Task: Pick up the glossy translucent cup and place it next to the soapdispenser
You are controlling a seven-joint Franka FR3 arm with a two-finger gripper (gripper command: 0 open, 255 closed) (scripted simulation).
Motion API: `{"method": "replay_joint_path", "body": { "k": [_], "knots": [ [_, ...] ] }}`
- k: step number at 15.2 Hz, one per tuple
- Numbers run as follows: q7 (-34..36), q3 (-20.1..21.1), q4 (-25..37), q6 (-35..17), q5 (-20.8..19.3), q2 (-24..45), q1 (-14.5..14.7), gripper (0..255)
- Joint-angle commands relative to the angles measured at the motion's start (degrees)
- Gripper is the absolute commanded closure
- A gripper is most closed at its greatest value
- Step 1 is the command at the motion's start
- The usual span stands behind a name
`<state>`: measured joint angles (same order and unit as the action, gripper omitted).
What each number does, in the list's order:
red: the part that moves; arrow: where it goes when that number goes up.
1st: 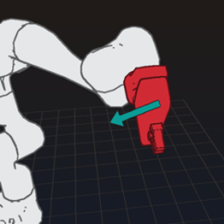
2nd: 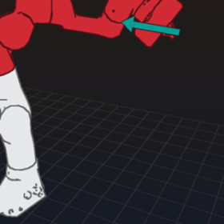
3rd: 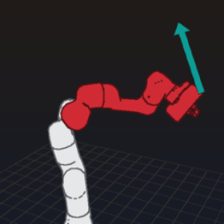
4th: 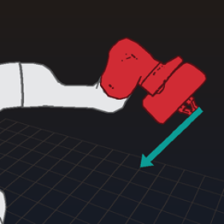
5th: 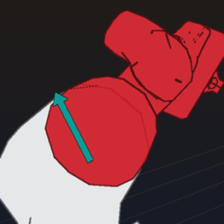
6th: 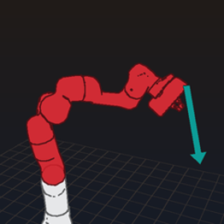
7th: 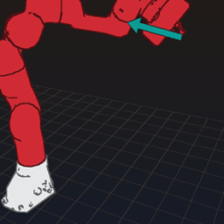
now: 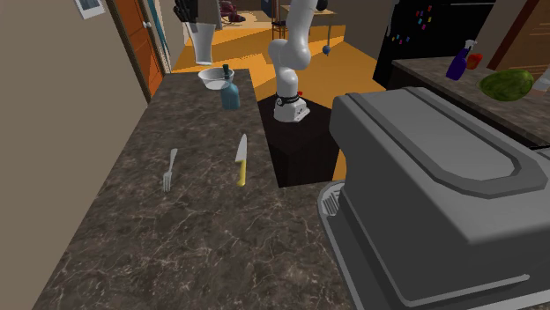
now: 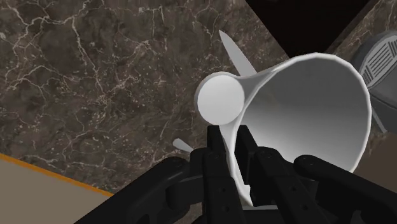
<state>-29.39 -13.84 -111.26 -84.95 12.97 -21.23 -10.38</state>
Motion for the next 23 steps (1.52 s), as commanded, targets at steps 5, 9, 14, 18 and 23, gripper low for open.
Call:
{"method": "replay_joint_path", "body": {
  "k": [5,9,14,18,23],
  "knots": [
    [-8.91,-6.61,5.61,3.42,-1.91,4.53,-2.61,255],
    [-15.08,-11.01,10.55,5.64,-2.27,8.94,-4.35,255],
    [-23.36,-16.51,18.56,8.89,-1.22,16.36,-7.07,255],
    [-28.65,-19.45,23.42,10.43,0.28,21.65,-9.44,255],
    [-28.95,-19.11,18.21,6.25,-0.48,20.38,-9.15,255]
  ]
}}
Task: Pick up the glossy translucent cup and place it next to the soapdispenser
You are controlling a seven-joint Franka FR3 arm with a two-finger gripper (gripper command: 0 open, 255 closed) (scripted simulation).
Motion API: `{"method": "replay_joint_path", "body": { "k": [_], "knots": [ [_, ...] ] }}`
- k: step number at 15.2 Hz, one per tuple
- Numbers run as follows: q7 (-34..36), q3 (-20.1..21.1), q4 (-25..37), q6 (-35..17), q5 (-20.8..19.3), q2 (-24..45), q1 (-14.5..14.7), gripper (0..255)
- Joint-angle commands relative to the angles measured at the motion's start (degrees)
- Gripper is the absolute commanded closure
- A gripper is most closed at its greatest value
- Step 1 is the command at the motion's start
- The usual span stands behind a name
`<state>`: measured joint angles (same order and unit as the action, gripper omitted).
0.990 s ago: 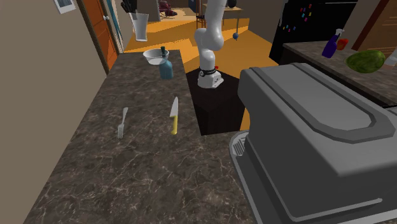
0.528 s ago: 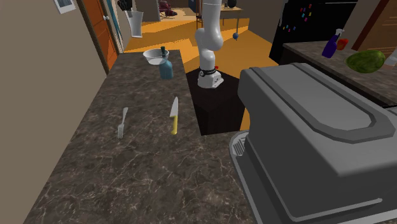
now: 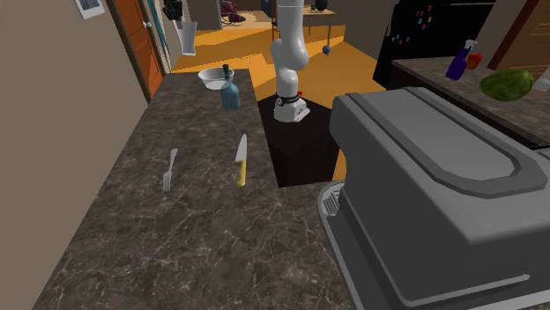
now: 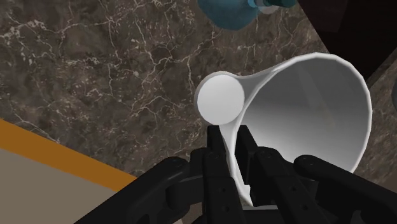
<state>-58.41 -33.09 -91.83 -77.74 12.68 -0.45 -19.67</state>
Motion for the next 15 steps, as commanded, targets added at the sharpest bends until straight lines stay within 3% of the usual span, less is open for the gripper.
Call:
{"method": "replay_joint_path", "body": {
  "k": [1,15],
  "knots": [
    [-0.01,0.19,-2.19,-1.77,-0.30,-0.60,0.18,255],
    [-1.68,0.50,-13.90,-12.56,-0.88,-1.57,0.41,255]
  ]
}}
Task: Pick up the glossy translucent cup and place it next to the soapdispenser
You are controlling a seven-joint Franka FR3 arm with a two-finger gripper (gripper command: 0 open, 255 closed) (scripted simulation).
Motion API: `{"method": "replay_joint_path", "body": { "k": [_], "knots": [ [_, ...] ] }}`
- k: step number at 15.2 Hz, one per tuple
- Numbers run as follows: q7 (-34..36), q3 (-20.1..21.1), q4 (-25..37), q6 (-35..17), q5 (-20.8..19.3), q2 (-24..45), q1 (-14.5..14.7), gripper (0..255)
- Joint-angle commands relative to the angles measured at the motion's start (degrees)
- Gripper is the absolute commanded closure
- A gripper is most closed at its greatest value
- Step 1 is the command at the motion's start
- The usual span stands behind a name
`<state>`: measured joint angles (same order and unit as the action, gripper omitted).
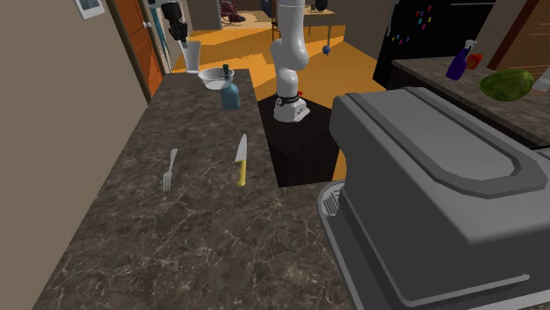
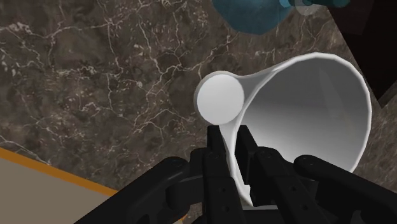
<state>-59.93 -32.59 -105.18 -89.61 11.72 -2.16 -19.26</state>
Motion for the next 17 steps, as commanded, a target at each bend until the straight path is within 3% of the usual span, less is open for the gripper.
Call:
{"method": "replay_joint_path", "body": {
  "k": [1,17],
  "knots": [
    [-0.32,0.00,-1.27,-1.43,0.10,0.18,0.01,255],
    [-3.67,-0.13,-10.87,-12.85,1.78,2.88,-0.09,255]
  ]
}}
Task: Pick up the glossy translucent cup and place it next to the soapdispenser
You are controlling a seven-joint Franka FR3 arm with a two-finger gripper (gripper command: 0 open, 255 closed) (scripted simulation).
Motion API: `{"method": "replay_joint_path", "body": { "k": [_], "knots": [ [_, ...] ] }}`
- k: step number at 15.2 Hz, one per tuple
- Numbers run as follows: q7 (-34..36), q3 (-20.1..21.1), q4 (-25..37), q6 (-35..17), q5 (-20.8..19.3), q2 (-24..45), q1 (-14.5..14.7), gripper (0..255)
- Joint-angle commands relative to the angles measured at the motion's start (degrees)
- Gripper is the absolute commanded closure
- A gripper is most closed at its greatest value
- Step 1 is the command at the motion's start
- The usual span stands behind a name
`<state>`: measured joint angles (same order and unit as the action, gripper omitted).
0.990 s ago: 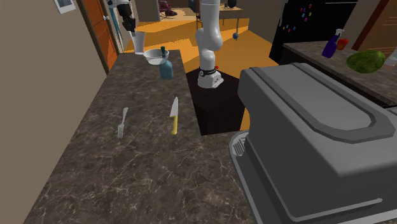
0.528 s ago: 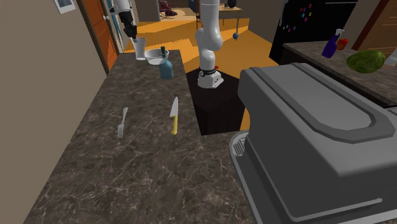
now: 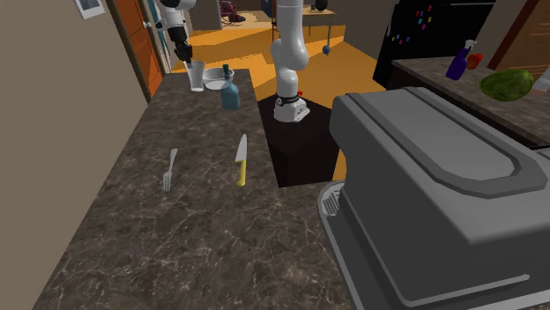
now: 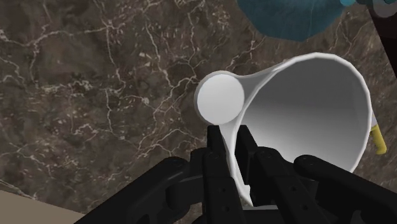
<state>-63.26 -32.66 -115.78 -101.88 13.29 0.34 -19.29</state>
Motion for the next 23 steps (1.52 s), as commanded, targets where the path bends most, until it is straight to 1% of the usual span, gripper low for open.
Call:
{"method": "replay_joint_path", "body": {
  "k": [1,16,23],
  "knots": [
    [-0.60,-0.07,-0.76,-1.27,0.40,0.67,-0.07,255],
    [-5.46,0.20,-6.61,-11.34,4.68,6.71,-0.47,255],
    [-5.46,0.21,-6.61,-11.34,4.68,6.71,-0.48,255]
  ]
}}
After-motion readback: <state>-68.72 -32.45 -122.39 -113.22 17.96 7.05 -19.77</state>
